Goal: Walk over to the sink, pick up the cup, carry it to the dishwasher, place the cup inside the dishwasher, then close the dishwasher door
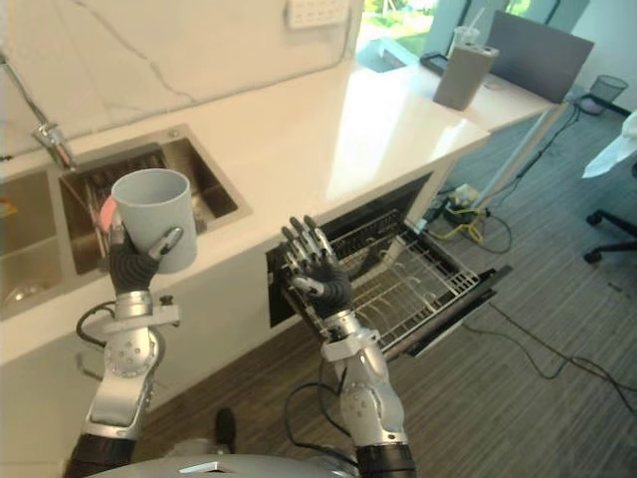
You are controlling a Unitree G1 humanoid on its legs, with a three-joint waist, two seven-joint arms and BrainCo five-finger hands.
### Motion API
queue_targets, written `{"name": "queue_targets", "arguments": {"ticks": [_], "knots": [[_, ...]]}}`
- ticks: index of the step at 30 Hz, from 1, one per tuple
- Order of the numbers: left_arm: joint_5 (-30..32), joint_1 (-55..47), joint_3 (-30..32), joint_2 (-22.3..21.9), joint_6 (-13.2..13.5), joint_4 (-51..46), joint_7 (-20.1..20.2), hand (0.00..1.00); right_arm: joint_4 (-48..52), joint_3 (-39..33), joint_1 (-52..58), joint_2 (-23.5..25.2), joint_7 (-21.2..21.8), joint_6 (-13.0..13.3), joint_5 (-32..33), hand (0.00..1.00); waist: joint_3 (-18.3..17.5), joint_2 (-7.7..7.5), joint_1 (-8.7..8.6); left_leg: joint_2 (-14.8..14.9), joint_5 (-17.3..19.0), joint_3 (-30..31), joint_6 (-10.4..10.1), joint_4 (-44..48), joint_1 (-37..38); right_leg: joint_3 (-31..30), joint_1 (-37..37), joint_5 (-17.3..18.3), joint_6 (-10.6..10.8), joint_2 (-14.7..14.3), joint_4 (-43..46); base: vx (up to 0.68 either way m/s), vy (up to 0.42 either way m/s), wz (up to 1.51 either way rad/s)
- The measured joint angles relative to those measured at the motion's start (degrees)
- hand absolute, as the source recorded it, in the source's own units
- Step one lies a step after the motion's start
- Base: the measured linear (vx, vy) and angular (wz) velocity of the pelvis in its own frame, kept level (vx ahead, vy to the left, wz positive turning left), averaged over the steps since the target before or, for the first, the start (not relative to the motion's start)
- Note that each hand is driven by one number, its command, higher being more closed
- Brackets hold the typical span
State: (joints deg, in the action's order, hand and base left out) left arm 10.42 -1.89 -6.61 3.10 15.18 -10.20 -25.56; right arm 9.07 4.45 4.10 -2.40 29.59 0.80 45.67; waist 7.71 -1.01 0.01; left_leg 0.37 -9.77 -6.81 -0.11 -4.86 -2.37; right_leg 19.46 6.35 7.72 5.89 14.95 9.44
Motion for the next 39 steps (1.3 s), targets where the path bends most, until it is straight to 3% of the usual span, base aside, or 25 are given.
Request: {"name": "queue_targets", "arguments": {"ticks": [5,7,12,19,27,37,39], "knots": [[7.3,-0.37,0.15,-0.29,0.02,-0.03,-4.44,1.0,1.4,1.2,-0.26,-1.91,-0.08,-1.37,0.05,0.0,0.74,2.13,0.58,1.93,-0.65,0.51,-0.99,-0.05,-1.18,-0.04,0.28,-0.66,0.85,-2.94,-2.99,-0.11,-0.033,0.11],[10.29,-0.37,-0.31,-0.29,0.02,-0.04,-6.12,1.0,1.4,1.81,-0.26,-2.16,-0.11,-1.94,0.16,0.0,0.42,2.37,0.53,3.01,-1.23,0.29,-1.8,-0.04,-1.91,-0.07,-0.19,-1.1,0.23,-4.04,-4.18,-0.05,-0.059,-0.15],[12.9,-0.42,-1.63,-0.27,-0.35,0.24,-8.13,1.0,1.4,2.34,-0.21,-2.12,-0.12,-2.49,0.04,0.0,0.16,2.28,0.04,4.1,-2.31,-1.15,-2.23,-0.03,-2.86,-0.32,-0.47,-4.22,1.49,-5.0,-7.24,0.02,-0.041,-0.17],[20.18,0.26,-5.63,-0.41,-2.46,2.76,-11.58,1.0,1.4,4.79,-0.34,-2.69,-0.78,-4.82,2.51,0.0,-0.04,2.51,-0.17,4.39,-3.19,-1.12,-2.77,-0.05,-2.61,-0.32,-0.2,-4.84,2.53,-5.27,-7.16,0.02,-0.031,-0.02],[24.18,0.91,-9.37,-0.34,-5.6,6.17,-15.58,1.0,1.32,10.15,-3.58,-2.71,-11.97,-4.93,6.01,0.0,-2.1,3.45,0.16,4.51,-2.56,-0.74,-2.51,-0.09,-2.58,-0.04,-0.29,-4.41,1.91,-5.32,-6.57,-0.07,0.008,0.04],[25.76,0.92,-14.11,0.31,-6.58,6.76,-15.19,1.0,1.04,13.22,-8.8,-2.59,-20.41,-5.13,6.91,0.0,-4.18,3.57,1.48,4.2,-3.03,0.87,-2.55,-0.08,-3.75,1.49,-0.24,-4.73,1.72,-5.38,-6.95,-0.03,-0.005,0.08],[25.77,1.77,-15.34,0.33,-7.06,7.59,-14.82,1.0,0.85,13.98,-10.52,-2.56,-21.7,-6.21,7.68,0.0,-4.56,3.88,1.76,4.2,-3.54,1.25,-2.6,-0.08,-3.75,1.57,-0.18,-4.72,1.79,-5.43,-7.0,0.0,0.0,0.0]]}}
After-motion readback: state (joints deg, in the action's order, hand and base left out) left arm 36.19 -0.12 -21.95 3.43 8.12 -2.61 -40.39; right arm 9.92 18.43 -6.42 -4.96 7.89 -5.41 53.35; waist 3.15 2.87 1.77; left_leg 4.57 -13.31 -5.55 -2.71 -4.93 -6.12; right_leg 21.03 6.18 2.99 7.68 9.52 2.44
